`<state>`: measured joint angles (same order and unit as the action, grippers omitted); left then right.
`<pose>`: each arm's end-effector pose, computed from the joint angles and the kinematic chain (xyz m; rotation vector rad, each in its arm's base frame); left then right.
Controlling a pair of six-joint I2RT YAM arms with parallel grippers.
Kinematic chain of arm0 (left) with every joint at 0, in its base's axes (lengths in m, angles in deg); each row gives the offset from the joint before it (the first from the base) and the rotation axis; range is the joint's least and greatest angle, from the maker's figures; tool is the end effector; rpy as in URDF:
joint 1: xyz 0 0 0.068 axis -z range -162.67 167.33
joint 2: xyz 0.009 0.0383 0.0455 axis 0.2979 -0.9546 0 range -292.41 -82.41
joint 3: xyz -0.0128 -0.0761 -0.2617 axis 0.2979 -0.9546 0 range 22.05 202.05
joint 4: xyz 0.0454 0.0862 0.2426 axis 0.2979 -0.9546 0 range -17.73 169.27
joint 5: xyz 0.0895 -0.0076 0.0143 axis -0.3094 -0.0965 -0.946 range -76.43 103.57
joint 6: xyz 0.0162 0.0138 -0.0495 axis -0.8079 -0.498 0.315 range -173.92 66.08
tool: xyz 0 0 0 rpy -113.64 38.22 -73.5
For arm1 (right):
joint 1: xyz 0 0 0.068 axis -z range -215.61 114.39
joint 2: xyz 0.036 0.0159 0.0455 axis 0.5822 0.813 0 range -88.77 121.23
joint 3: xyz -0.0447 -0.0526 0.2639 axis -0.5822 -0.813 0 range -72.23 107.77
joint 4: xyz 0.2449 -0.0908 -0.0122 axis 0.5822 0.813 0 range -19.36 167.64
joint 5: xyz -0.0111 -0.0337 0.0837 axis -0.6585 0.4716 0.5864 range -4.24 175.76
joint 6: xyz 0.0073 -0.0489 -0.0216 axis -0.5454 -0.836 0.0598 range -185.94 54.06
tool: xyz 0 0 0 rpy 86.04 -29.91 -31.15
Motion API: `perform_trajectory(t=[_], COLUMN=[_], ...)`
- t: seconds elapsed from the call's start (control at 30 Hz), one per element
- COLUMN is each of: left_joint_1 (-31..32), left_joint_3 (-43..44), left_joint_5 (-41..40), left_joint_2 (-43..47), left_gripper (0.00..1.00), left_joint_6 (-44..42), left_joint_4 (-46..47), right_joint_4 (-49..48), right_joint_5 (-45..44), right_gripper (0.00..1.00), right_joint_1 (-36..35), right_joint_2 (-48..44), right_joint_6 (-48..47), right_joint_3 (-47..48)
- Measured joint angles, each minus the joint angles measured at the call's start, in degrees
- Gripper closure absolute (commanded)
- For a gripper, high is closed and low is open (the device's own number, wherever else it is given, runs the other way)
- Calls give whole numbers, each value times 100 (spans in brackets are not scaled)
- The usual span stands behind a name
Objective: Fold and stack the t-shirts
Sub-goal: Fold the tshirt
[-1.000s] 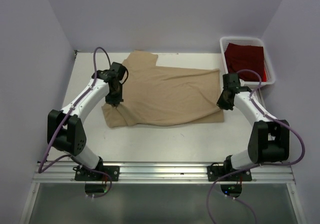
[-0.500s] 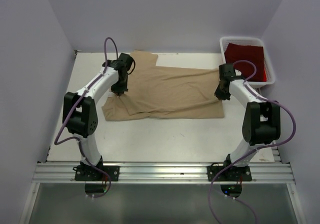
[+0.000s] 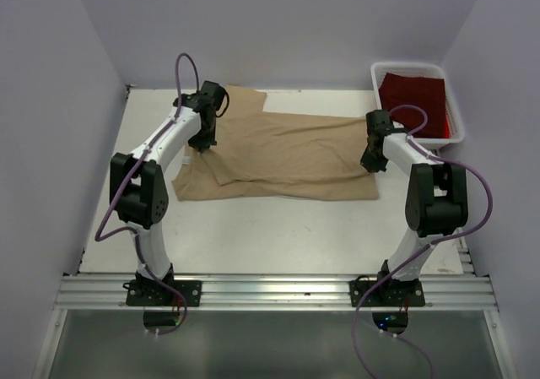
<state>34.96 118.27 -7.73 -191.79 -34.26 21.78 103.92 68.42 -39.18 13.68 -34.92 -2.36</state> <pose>0.3807 -0.1075 0.2641 -0.1337 2.6849 0.3325 0.3598 0.0119 0.1913 0.7111 2.5481 -0.2169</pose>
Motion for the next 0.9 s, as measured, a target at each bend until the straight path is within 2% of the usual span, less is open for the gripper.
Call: perform_trajectory(t=[0.5,0.9], left_joint_1=[0,-70], left_joint_3=[494,557], left_joint_5=[-22,-107], left_joint_2=[-584,-796], left_gripper=[100,100], left_joint_6=[-181,-232], left_joint_4=[28,175], right_joint_4=[-35,-52], right_joint_5=[-2,-4], right_gripper=[100,100], right_joint_1=[0,0], right_joint_2=[63,170], right_joint_6=[0,2], right_joint_3=[83,96])
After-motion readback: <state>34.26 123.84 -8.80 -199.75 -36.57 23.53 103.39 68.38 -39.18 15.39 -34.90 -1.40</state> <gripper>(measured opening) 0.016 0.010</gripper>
